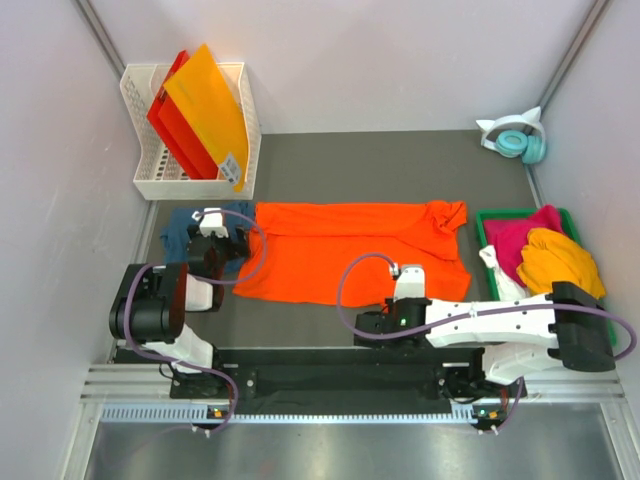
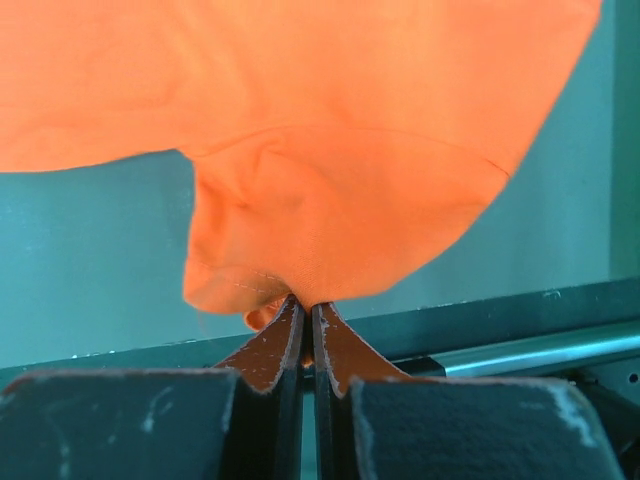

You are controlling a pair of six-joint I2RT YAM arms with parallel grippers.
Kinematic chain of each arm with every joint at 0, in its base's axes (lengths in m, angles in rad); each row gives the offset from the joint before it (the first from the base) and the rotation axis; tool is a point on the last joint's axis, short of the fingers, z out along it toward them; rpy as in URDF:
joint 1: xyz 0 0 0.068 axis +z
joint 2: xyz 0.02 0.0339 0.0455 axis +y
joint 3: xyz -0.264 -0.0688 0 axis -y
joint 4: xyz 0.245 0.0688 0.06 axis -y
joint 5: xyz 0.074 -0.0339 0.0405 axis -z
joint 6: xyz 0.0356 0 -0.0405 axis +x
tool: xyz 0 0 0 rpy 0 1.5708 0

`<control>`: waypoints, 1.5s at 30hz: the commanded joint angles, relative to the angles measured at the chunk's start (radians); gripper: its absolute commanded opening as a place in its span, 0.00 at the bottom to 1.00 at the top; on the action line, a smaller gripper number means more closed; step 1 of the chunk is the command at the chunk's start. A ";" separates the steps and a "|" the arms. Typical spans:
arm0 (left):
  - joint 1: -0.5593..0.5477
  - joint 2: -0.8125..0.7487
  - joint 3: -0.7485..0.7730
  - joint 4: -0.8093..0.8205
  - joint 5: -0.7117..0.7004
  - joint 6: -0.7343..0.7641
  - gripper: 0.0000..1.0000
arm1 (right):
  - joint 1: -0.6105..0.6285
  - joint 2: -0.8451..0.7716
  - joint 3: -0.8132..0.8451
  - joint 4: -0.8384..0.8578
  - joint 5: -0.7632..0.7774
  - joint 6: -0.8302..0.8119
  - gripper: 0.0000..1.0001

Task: Fold and stack the t-shirts
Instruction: Fold the tshirt

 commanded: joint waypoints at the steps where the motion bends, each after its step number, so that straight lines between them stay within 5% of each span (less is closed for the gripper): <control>1: 0.000 -0.003 0.012 0.077 -0.004 -0.007 0.99 | -0.004 -0.035 0.009 0.049 0.048 -0.093 0.00; 18: 0.001 -0.001 0.011 0.077 -0.003 -0.007 0.99 | -0.012 -0.090 -0.029 0.089 0.029 -0.206 0.00; 21: -0.021 -0.012 0.032 0.051 -0.099 -0.001 0.99 | -0.013 -0.094 -0.037 0.095 0.026 -0.213 0.00; 23: -0.075 -0.071 0.150 -0.216 -0.292 -0.018 0.99 | -0.013 -0.096 -0.040 0.097 0.023 -0.216 0.00; 26: -0.083 -0.076 0.425 -0.717 -0.314 -0.071 0.99 | -0.012 -0.094 -0.041 0.097 0.025 -0.216 0.00; 28: -0.101 -0.064 0.541 -0.893 -0.354 -0.129 0.99 | -0.015 -0.091 -0.046 0.109 0.026 -0.222 0.00; 33: -0.270 -0.137 0.626 -1.134 -0.624 -0.194 0.99 | -0.018 -0.085 -0.035 0.120 0.043 -0.226 0.00; 37: -0.295 -0.261 0.617 -1.273 -0.501 -0.370 0.99 | -0.029 -0.084 -0.024 0.124 0.063 -0.231 0.00; 41: -0.285 -0.515 0.377 -1.231 -0.525 -0.718 0.99 | -0.047 -0.091 -0.021 0.132 0.074 -0.234 0.00; 45: -0.333 -0.608 0.394 -1.265 -0.308 -0.685 0.99 | -0.059 -0.088 -0.017 0.144 0.077 -0.240 0.00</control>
